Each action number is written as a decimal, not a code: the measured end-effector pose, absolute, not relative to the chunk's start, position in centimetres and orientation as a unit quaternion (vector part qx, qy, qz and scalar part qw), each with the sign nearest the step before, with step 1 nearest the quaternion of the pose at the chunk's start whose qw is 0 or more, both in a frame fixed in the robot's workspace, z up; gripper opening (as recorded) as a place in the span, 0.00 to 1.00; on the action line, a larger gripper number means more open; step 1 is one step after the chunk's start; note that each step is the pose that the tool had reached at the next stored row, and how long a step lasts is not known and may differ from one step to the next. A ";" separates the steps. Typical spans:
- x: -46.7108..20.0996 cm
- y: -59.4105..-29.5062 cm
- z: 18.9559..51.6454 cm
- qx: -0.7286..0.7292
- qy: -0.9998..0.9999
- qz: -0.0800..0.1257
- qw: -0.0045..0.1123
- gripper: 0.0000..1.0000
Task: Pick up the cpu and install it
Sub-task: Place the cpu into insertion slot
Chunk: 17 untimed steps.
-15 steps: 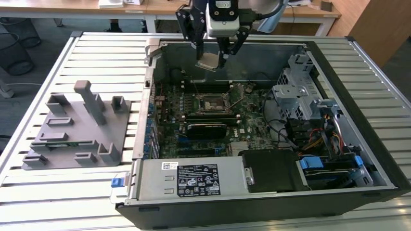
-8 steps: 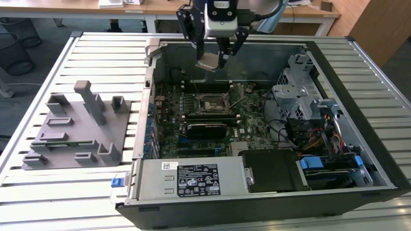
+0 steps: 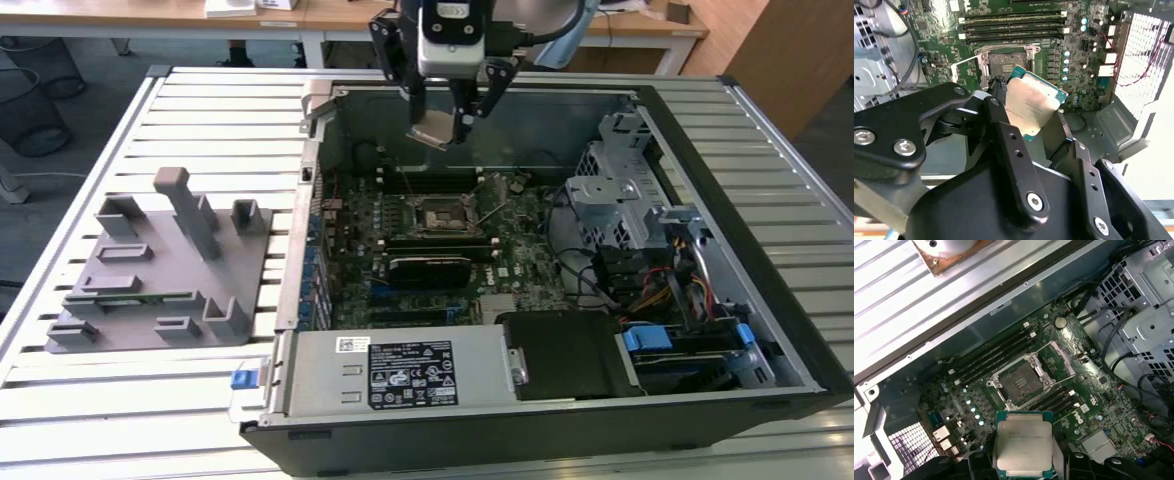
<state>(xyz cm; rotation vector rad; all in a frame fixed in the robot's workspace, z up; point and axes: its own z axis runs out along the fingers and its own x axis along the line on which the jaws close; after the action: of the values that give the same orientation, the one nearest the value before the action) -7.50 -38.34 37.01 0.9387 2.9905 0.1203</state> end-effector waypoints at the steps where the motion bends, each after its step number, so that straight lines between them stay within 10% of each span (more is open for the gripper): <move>1: -7.5 -38.3 37.0 0.308 0.951 0.038 0.003 0.53; 17: -7.5 -38.2 36.7 0.426 0.904 0.037 0.008 0.53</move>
<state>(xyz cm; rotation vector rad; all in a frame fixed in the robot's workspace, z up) -7.51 -38.15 36.67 1.3312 2.8260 0.1172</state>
